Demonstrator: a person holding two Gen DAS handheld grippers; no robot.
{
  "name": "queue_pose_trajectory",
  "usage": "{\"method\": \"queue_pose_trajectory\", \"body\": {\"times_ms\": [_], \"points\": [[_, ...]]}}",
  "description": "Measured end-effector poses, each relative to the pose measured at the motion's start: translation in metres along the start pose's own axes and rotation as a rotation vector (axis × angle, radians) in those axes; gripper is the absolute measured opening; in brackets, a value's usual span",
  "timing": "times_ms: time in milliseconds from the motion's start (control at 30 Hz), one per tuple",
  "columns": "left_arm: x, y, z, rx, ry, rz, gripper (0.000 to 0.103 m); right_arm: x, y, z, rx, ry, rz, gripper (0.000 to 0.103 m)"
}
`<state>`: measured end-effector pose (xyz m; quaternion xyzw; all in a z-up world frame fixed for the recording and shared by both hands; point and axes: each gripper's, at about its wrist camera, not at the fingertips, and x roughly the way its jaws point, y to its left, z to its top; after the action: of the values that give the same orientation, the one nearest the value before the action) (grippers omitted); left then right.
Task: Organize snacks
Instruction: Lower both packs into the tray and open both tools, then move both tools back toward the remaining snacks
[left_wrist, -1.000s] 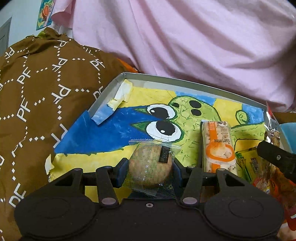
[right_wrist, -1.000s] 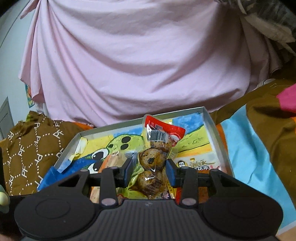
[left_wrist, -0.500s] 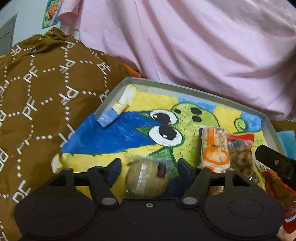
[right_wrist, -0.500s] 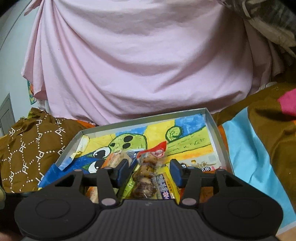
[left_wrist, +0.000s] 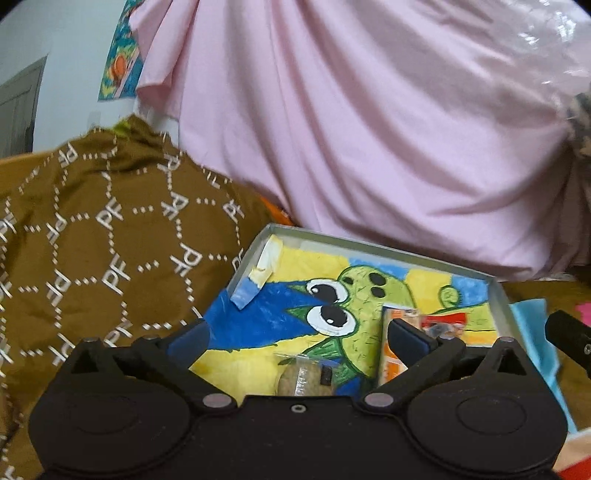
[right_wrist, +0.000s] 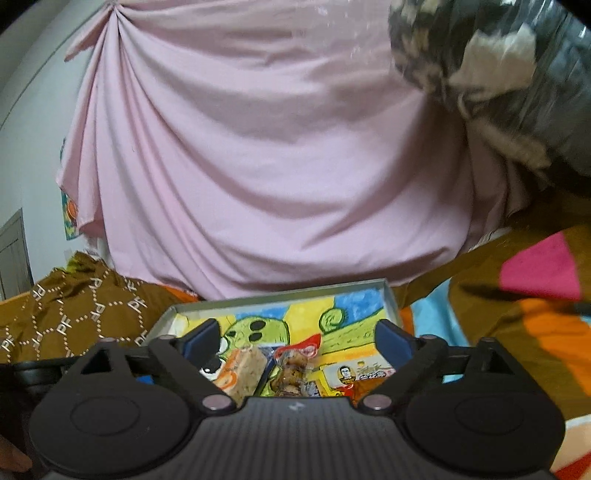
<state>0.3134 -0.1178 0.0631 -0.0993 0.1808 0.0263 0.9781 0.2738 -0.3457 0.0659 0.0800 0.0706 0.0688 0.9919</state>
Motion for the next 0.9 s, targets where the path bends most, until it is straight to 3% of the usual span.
{"method": "queue_pose_trajectory", "body": {"times_ms": [467, 733, 900], "points": [[-0.099, 0.034, -0.019, -0.016, -0.019, -0.017, 0.102, -0.097, 0.023, -0.005, -0.039, -0.082, -0.037, 0.103], [-0.141, 0.061, -0.039, -0.039, 0.001, -0.006, 0.102, -0.138, 0.042, -0.026, -0.055, -0.045, -0.045, 0.103], [-0.161, 0.074, -0.054, 0.008, 0.016, -0.027, 0.102, -0.159, 0.055, -0.037, -0.072, -0.011, -0.041, 0.103]]}}
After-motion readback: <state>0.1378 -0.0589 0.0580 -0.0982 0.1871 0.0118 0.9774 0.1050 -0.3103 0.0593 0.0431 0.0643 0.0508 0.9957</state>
